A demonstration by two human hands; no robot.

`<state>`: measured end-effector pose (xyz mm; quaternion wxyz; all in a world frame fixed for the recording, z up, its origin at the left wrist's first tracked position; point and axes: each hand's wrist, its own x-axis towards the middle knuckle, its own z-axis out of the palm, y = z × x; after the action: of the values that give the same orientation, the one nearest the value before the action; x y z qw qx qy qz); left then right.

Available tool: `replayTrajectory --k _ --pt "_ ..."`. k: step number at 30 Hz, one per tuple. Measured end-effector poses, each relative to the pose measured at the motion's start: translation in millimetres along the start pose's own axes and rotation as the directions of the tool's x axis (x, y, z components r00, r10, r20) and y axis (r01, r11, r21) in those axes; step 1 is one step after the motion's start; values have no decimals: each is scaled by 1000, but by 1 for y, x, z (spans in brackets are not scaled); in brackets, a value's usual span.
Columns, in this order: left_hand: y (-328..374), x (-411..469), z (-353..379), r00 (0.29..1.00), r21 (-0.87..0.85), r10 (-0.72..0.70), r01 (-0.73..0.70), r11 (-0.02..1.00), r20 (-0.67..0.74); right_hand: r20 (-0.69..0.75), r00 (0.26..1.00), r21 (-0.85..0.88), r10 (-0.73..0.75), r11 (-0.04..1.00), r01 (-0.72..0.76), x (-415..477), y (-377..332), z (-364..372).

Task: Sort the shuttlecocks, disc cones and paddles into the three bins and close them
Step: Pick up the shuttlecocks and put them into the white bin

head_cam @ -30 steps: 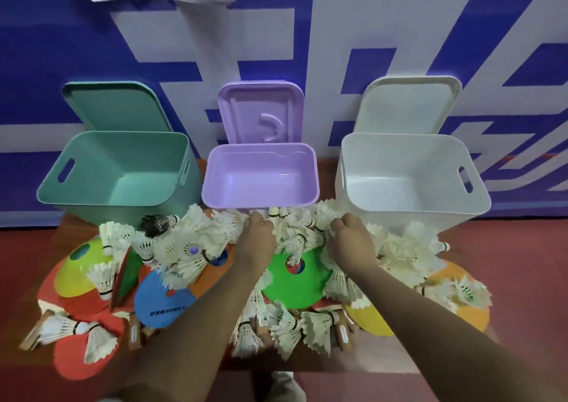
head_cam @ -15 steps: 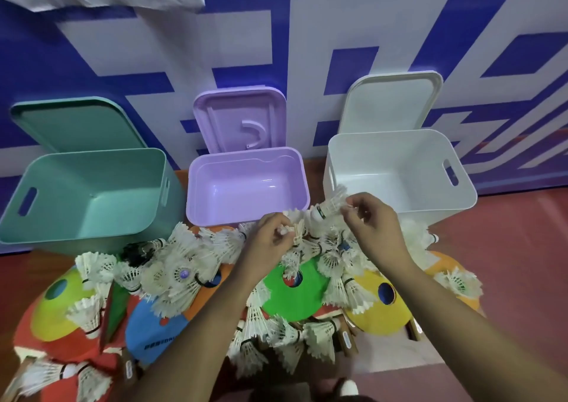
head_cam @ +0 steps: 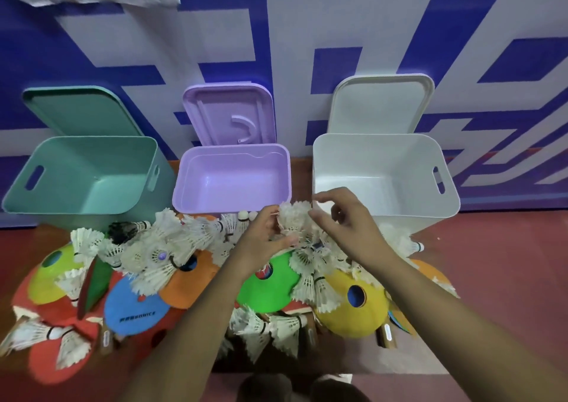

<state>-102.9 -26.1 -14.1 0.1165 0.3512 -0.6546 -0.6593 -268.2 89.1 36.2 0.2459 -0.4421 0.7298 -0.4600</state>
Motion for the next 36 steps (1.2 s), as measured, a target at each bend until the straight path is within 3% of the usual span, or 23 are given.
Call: replayTrajectory --k 2,4,6,8,12,17,22,24,27,31,36 --pt "-1 -3 12 996 -82 -24 17 997 -86 -54 998 -47 15 999 -18 -7 19 -18" --pt "-5 -9 21 988 -113 -48 31 993 -146 59 998 -270 32 963 -15 -14 46 -31" --pt "-9 -13 30 981 -138 -65 40 990 -185 270 958 -519 92 852 65 -22 71 -33" --pt "-12 -17 37 971 -133 -87 59 989 -221 391 901 -677 189 722 142 -25 90 -30" --pt "-24 -26 45 953 -64 -127 113 992 -276 386 903 -776 189 596 207 -21 109 -22" --pt "-25 -36 53 930 -34 -117 112 993 -348 334 943 -646 9 731 222 -22 96 -36" --pt "-11 -29 60 926 36 -73 93 995 -370 247 966 -247 -76 959 138 -9 54 -84" --pt "1 -22 64 938 97 -45 83 992 -344 191 977 -132 -92 984 118 1 43 -98" --pt "25 -4 71 963 186 27 25 982 -268 215 970 -159 -109 977 145 15 39 -103" --pt "50 34 81 973 339 176 -116 934 -150 205 977 -131 -60 987 88 36 53 -110" --pt "72 96 101 974 494 222 -170 853 -49 30 978 71 209 975 -210 67 97 -131"
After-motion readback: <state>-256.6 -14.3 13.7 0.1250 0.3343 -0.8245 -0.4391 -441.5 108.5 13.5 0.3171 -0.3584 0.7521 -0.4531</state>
